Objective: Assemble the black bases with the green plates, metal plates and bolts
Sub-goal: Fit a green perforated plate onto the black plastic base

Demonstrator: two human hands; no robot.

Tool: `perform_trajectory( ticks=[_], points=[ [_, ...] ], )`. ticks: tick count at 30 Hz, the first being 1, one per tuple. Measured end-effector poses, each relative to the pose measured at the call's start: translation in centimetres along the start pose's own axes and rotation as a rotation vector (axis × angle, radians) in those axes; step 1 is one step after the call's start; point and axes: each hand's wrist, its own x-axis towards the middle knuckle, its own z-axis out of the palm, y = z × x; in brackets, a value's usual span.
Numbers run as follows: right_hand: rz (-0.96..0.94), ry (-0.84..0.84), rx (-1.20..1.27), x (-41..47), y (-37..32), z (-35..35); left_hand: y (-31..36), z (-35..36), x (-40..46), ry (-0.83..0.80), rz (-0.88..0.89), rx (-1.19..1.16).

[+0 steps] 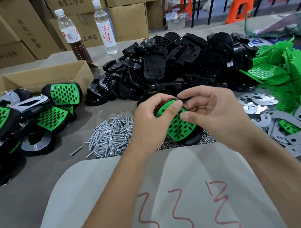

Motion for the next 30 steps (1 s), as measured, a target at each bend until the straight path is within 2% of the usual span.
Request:
perform_trajectory(
  ticks=[3, 5, 7, 9, 12, 20, 24, 30],
  points=[
    [-0.026, 0.074, -0.011, -0.1, 0.6, 1.0, -0.1, 0.1, 0.1, 0.051, -0.046, -0.065],
    [-0.018, 0.139, -0.045, -0.1, 1.0, 1.8, -0.1, 0.9, -0.2, 0.132, -0.13, -0.206],
    [0.053, 0.159, -0.032, 0.0, 1.2, 2.1, 0.4, 1.6, -0.5, 0.201, -0.256, -0.43],
    [0.181, 0.138, 0.134, 0.0, 1.1, 1.7, 0.7, 1.6, -0.4, 0.21, -0.319, -0.575],
    [0.238, 0.114, 0.232, 0.1, 0.9, 0.9, 0.4, 0.7, -0.2, 0.084, -0.327, -0.521],
    [0.242, 0.13, 0.105, 0.0, 1.0, 1.1, -0.4, -1.9, 0.0, -0.097, -0.421, -0.345],
    [0.253, 0.131, 0.109, 0.0, 0.8, 1.0, -0.4, -1.3, -0.1, -0.067, -0.392, -0.347],
    [0.299, 0.035, 0.293, -0.1, 0.5, 0.5, -0.2, -0.4, -0.2, -0.051, -0.476, -0.508]
  ],
)
